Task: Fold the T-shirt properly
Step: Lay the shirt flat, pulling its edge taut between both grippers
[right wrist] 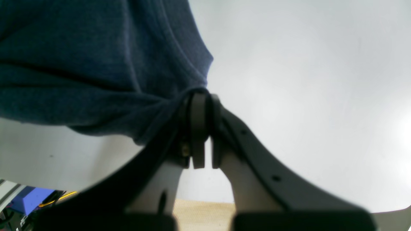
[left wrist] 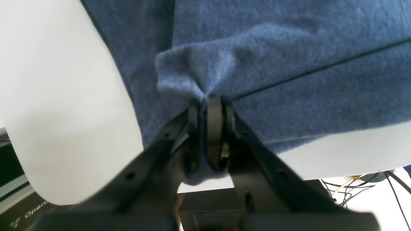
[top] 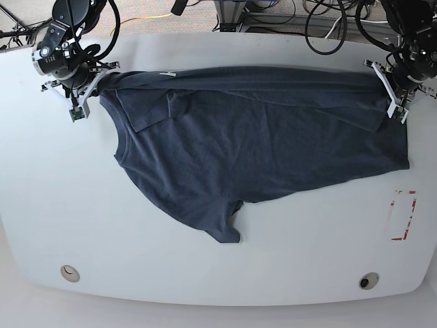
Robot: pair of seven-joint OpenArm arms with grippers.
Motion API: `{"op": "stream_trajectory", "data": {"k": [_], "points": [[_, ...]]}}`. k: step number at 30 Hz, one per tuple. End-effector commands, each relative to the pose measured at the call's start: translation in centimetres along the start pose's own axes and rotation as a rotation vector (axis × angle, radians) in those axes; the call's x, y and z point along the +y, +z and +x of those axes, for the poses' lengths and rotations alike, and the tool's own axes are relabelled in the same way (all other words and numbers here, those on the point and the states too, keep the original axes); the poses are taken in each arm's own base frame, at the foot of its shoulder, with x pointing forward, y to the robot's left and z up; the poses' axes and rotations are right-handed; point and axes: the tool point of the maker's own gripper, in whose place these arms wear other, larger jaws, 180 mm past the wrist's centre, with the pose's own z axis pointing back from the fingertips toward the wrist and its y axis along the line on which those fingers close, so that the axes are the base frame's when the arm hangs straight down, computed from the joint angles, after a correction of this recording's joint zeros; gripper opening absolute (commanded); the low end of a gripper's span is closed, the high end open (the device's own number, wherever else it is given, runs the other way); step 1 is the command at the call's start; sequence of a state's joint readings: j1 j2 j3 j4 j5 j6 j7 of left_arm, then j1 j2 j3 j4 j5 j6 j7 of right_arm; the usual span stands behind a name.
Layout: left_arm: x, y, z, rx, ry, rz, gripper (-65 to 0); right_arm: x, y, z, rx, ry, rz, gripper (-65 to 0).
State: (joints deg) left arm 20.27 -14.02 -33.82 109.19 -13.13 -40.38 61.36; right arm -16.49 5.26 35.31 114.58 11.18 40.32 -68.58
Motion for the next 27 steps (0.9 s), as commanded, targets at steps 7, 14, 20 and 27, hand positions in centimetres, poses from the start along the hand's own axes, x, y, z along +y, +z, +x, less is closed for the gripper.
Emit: {"op": "stream_trajectory", "data": {"k": [7, 14, 20, 27], "points": [[0.8, 0.6, -0.9, 0.023, -0.016, 0.028, -65.0, -0.6, 0.5, -0.6, 0.01, 0.008, -0.024, -63.6], [0.3, 0.7, -2.3, 0.06, -0.023, 0.015, -60.4, -0.2, 0.6, -2.4, 0.04, -0.039, -0.021, -47.6], [-0.2, 0.8, -3.3, 0.084, -0.024, 0.0, -35.0, 0.4, 1.4, -3.1, -0.034, -0.165, 0.052, -10.6], [-0.4, 0.9, -3.6, 0.089, -0.025, -0.003, -28.3, 3.1, 3.3, -1.9, -0.173, -0.214, 0.268, -11.3]]}}
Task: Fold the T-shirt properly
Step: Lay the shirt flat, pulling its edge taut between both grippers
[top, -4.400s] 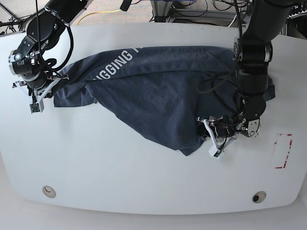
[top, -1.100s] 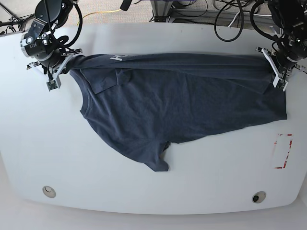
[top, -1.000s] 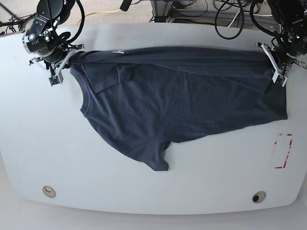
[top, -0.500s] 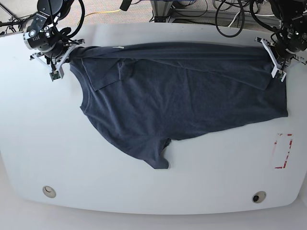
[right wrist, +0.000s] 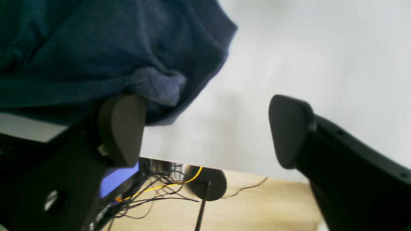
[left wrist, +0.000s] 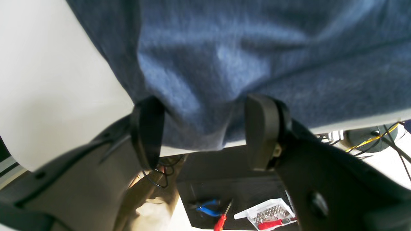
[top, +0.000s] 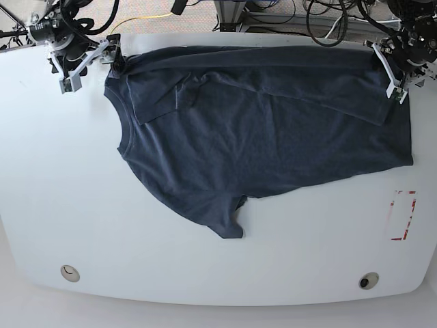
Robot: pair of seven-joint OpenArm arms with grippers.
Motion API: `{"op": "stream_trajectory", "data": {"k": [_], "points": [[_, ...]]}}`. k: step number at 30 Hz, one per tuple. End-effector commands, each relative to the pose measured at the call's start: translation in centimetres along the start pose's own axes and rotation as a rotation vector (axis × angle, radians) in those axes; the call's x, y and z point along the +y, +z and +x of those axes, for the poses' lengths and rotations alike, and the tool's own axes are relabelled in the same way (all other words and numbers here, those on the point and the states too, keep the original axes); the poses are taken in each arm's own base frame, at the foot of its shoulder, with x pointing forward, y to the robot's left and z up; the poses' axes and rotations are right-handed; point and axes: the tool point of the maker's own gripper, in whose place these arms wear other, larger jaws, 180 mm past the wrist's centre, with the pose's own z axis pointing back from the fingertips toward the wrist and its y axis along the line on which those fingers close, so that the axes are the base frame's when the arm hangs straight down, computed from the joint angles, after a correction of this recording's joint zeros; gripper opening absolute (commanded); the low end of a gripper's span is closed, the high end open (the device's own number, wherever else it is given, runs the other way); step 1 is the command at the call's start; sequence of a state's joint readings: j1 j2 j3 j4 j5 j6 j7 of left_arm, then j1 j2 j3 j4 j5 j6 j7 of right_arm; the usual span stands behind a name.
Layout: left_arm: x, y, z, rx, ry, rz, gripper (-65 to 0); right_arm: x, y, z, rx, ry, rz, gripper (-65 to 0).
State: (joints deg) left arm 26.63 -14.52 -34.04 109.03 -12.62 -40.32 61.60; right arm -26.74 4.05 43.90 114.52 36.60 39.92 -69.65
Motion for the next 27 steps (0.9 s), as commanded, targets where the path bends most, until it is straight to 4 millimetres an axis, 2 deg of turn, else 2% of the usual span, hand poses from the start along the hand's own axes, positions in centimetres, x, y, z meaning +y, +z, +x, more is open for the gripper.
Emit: {"op": "stream_trajectory", "data": {"k": [1, 6, 10, 15, 19, 24, 27], "points": [[0.9, 0.6, 0.7, -0.027, -0.006, 0.029, -28.3, 1.1, 0.7, 1.7, -0.071, 0.027, 0.079, -12.4], [2.8, 1.4, 0.1, -0.03, 0.043, 0.084, -28.3, 3.9, 0.4, 3.0, -0.105, 0.069, 0.216, -18.2], [3.4, 1.7, -0.1, -0.028, 0.05, 0.1, -28.3, 5.0, 0.9, 3.0, -0.091, 0.108, 0.292, -19.0], [4.8, 2.3, -1.1, -0.012, 0.081, 0.14, -28.3, 4.7, 1.5, 2.6, -0.074, 0.122, 0.307, -19.0], [4.5, 2.4, -2.3, 0.019, 0.079, 0.134, -28.3, 3.6, 2.3, 1.4, -0.051, 0.097, 0.276, -19.0], [4.3, 1.9, -3.9, 0.072, 0.079, 0.121, -28.3, 4.0, 2.3, 2.0, -0.06, 0.112, 0.294, -19.0], [5.0, 1.7, -5.1, 0.119, 0.082, 0.14, -28.3, 3.4, 2.5, 0.4, 0.028, 0.127, 0.277, -19.0]]}}
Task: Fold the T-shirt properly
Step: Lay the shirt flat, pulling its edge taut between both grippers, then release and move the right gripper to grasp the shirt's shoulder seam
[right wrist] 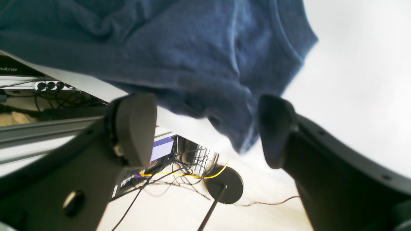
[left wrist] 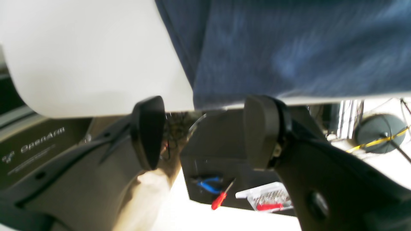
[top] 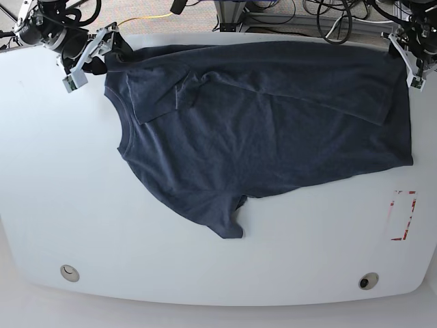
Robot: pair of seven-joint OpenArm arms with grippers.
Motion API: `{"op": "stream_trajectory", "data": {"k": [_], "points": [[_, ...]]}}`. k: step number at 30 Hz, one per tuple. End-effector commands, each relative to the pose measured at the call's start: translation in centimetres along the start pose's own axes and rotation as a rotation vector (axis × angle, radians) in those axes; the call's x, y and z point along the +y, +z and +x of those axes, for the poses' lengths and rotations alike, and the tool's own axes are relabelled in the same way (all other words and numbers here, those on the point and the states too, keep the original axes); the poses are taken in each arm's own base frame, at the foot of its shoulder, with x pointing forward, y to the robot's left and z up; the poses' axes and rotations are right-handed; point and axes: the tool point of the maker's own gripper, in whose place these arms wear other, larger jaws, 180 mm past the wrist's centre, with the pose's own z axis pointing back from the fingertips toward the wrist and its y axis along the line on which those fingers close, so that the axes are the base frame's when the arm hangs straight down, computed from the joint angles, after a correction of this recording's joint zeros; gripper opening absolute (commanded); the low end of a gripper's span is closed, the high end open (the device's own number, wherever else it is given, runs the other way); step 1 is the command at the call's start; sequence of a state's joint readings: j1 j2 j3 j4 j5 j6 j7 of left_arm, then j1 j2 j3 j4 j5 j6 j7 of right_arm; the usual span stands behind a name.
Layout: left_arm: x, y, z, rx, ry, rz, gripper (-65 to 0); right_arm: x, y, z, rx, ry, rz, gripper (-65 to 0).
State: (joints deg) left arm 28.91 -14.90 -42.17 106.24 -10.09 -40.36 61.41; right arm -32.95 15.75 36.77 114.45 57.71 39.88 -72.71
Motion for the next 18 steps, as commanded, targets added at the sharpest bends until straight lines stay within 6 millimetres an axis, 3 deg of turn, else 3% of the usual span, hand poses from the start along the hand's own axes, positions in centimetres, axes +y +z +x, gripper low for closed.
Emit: {"op": "stream_trajectory", "data": {"k": [1, 6, 9, 13, 18], "points": [[1.4, 0.3, -0.3, 0.014, -0.008, 0.039, -28.3, -0.3, 1.2, -1.2, 0.059, 0.016, -0.018, -19.0], [2.3, 0.7, -0.4, 0.007, 0.017, 0.063, -28.3, -0.3, 1.9, -3.2, 0.131, 0.013, -0.017, -19.0], [2.7, 0.6, 0.9, -0.025, 0.025, 0.073, -28.3, -0.1, 2.4, -4.5, 0.172, 0.002, -0.013, -19.0], [2.8, 0.6, 1.1, -0.029, 0.03, 0.076, -28.3, 0.0, 3.0, -5.8, 0.204, -0.013, -0.017, -19.0], [2.6, 0.6, 1.2, -0.031, 0.026, 0.072, -28.3, -0.9, 3.2, -3.1, 0.094, -0.014, -0.039, -19.0]]}}
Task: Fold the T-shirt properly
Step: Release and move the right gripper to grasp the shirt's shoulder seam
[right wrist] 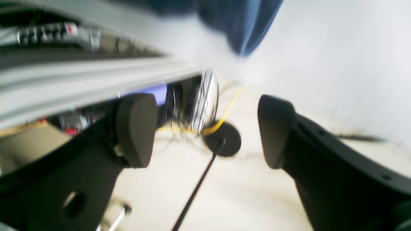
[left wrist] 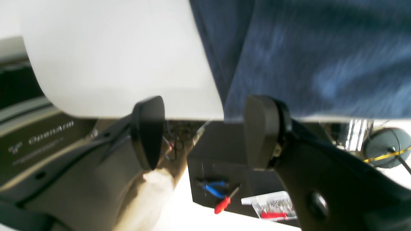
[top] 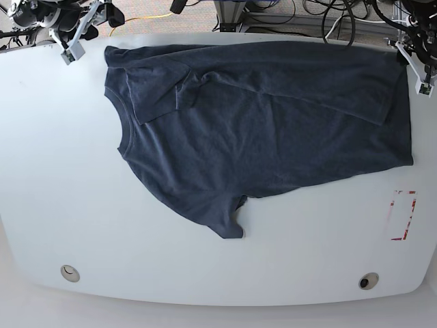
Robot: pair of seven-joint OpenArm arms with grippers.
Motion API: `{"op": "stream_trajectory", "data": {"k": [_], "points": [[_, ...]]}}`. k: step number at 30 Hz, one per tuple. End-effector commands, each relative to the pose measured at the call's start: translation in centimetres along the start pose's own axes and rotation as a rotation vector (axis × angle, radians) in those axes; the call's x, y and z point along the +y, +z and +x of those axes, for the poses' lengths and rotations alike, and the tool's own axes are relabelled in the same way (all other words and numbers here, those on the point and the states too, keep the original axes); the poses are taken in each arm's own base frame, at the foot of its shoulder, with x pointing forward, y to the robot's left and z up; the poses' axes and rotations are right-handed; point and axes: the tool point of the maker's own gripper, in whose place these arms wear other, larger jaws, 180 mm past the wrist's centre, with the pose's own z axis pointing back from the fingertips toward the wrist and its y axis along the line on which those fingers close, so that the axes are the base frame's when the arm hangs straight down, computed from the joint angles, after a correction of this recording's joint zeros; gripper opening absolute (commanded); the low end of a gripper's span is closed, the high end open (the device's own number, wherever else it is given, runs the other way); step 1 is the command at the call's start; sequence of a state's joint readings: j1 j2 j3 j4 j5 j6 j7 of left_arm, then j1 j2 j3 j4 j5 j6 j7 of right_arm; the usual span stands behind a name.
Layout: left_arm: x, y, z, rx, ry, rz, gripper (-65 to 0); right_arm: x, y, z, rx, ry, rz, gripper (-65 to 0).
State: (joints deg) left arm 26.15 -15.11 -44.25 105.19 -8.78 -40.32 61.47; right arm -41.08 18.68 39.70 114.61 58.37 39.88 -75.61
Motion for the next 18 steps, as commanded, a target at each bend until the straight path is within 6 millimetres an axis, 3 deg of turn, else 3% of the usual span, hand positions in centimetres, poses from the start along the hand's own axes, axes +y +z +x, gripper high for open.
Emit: {"op": "stream_trajectory", "data": {"k": [1, 5, 10, 15, 18], "points": [[0.9, 0.5, 0.6, -0.019, -0.011, 0.026, -28.3, -0.1, 0.8, 2.7, -0.105, 0.022, 0.006, -19.0], [0.8, 0.4, 1.0, -0.027, -0.008, 0.023, -28.3, -0.2, 0.5, 6.5, -0.215, 0.051, 0.011, -19.2], [1.1, 0.4, 1.7, -0.044, 0.0, 0.03, -28.3, 0.4, -0.6, 9.8, -0.259, 0.115, 0.031, -19.2], [1.0, 0.3, 1.7, -0.046, 0.001, 0.029, -28.3, 2.5, -3.1, 12.7, -0.264, 0.201, 0.067, -19.2], [1.0, 0.3, 1.7, -0.046, 0.001, 0.029, -28.3, 2.7, -4.3, 12.8, -0.231, 0.222, 0.045, -19.2]]}}
